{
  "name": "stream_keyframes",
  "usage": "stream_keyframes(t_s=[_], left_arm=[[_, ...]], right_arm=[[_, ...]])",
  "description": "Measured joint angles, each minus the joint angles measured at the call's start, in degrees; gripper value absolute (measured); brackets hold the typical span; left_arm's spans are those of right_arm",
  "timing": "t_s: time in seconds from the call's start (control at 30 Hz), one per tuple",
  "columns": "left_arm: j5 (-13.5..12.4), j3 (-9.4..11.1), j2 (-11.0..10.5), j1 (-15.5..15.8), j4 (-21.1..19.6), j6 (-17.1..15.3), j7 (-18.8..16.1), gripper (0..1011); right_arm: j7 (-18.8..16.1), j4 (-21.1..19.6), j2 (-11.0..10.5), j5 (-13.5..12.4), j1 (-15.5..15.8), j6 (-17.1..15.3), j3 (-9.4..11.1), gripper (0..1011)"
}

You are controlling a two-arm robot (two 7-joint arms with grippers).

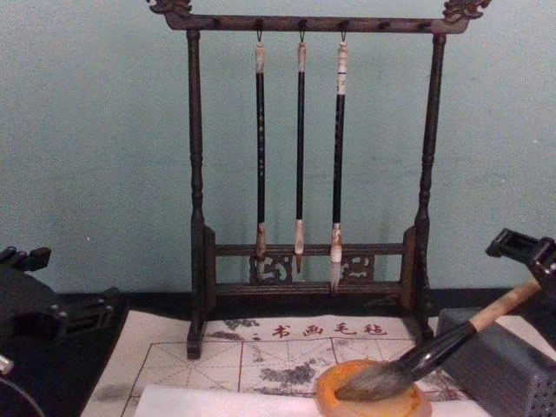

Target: Pick up the brush from the inkstone, write on the paper, then place the brush back to its original position.

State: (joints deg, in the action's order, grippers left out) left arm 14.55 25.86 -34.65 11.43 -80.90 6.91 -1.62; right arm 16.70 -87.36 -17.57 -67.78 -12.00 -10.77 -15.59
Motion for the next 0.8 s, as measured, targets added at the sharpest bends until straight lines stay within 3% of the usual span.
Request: stream_keyframes(t_s=[0.23, 0.5, 0.7, 0.8], left_arm=[[0.0, 0.0, 0.0, 0.0, 0.0, 0.0, 0.0, 1001], [0.0, 0.0, 0.0, 0.0, 0.0, 0.0, 0.0, 1001], [0.0, 0.0, 0.0, 0.0, 0.0, 0.0, 0.0, 1001], [0.0, 0.0, 0.0, 0.0, 0.0, 0.0, 0.0, 1001]], right_arm=[[-1.3, -2.7, -2.8, -1.5, 2.8, -0.6, 0.0, 1002], [-6.8, -6.2, -7.8, -1.7, 7.3, 0.7, -0.8, 1002], [-12.2, -8.1, -11.3, 1.4, 10.1, 3.6, -1.6, 1002], [-15.9, -8.7, -13.0, 4.8, 11.5, 5.8, -1.9, 1002]])
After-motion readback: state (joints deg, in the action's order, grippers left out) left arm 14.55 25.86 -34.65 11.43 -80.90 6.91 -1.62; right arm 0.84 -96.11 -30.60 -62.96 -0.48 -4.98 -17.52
